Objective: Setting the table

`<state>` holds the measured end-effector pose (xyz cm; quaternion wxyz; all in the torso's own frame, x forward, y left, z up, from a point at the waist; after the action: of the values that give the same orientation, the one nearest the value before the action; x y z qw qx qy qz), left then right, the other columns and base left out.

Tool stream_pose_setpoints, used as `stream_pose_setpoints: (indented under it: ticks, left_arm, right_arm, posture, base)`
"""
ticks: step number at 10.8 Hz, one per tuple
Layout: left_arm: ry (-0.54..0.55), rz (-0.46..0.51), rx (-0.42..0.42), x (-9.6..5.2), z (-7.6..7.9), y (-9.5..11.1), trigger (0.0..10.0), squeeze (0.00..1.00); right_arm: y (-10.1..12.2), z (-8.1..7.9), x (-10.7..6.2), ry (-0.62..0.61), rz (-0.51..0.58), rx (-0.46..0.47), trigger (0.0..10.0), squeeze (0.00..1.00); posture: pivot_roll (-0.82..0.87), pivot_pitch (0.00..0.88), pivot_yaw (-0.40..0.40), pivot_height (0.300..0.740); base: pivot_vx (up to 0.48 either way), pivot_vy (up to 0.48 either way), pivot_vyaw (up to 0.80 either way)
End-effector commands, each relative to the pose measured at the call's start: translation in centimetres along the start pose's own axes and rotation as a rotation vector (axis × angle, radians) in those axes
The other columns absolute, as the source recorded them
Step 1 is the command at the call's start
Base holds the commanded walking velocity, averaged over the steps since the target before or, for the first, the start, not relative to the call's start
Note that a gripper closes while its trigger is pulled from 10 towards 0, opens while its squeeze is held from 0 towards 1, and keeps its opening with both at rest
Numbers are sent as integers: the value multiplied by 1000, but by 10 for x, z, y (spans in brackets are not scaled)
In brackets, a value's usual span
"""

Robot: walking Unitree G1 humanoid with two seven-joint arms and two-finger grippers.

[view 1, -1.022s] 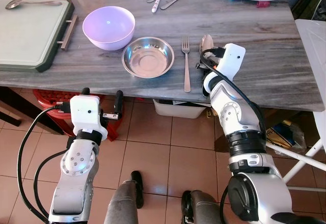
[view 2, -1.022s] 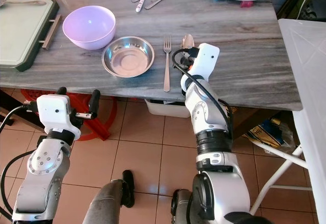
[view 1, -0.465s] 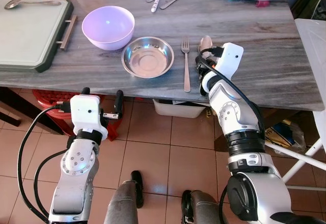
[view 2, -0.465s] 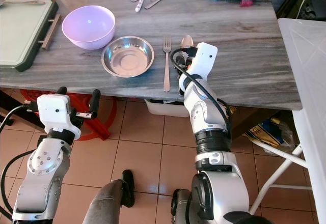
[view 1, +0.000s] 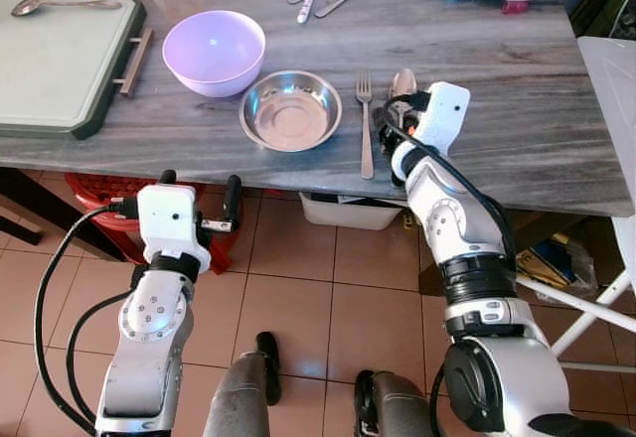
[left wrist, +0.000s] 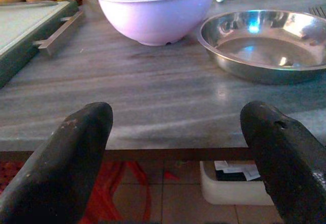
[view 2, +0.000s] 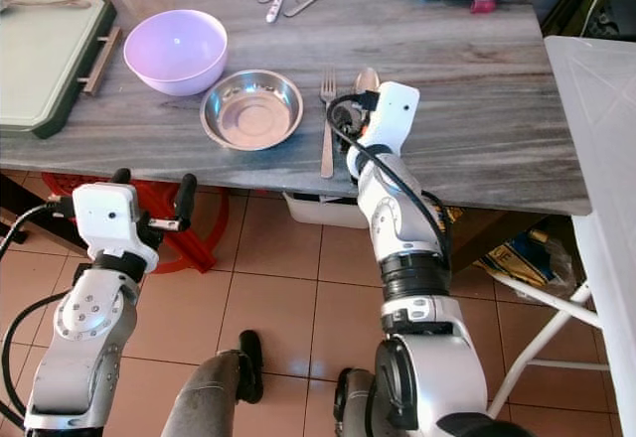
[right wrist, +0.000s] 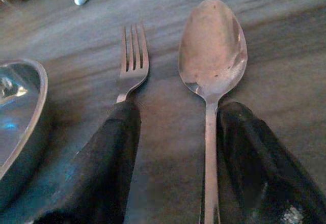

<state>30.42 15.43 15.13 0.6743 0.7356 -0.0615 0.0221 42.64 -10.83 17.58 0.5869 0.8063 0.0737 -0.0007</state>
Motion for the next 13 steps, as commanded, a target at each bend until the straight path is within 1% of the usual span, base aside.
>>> stream_pose_setpoints:
  ticks: [1,2,3,4,5,6,7,8,10,13]
  left_arm:
    - [-6,-22,3,-2,0,-5,10000,0]
    - [-5,-22,2,-2,0,-5,10000,0]
    - [-6,-20,1,-2,0,-4,10000,0]
    - [-6,-19,1,-1,1,-4,10000,0]
    - [-5,-18,1,-1,0,-4,10000,0]
    - [-5,-18,0,-1,0,-4,10000,0]
    - [-6,-17,0,0,0,-4,10000,0]
    - [-8,-15,-2,0,1,-3,10000,0]
    - [-9,-14,-3,1,1,-3,10000,0]
    - [-11,-10,-1,1,1,-2,10000,0]
  right_arm:
    - [-40,22,-6,-70,-134,11,10000,310]
    - [-40,23,-6,-70,-132,13,10000,1000]
    - [-37,24,-7,-69,-116,8,10000,1000]
    - [-30,21,-7,-41,-77,-22,10000,1000]
    - [-24,18,-9,-8,-34,-73,10000,765]
    - [-25,20,-10,-9,-34,-74,10000,412]
    - [-25,22,-12,-14,-34,-72,10000,259]
    - [-23,25,-13,-18,-16,-67,10000,184]
    - [-20,27,-14,-16,8,-56,10000,145]
    - [-11,19,-13,21,50,-20,10000,145]
  posture:
    - [31,292,9,740]
    - [30,291,10,740]
    - [31,291,10,740]
    - [30,291,12,740]
    - [30,289,13,740]
    - [29,289,13,740]
    - [29,289,13,740]
    - [29,287,15,740]
    - [29,286,17,740]
    - [30,284,17,740]
  base:
    - [0,0,0]
    - [0,0,0]
    - [0,0,0]
    - [0,0,0]
    - [0,0,0]
    - [0,0,0]
    - [0,0,0]
    - [0,0,0]
    - [0,0,0]
    - [0,0,0]
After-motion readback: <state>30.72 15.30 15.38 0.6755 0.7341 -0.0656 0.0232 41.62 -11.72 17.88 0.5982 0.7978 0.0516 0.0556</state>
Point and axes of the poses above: a point about 5 cm out from each wrist's last joint towards the gripper, its own x axis pointing out of the wrist towards the gripper, its own y axis along the axis of the wrist's last joint, z = x × y, the point moved 5 cm from there along x, pointing out of the wrist towards the gripper, and after that the axes turned 1 degree about x, right-handed, at the moved point
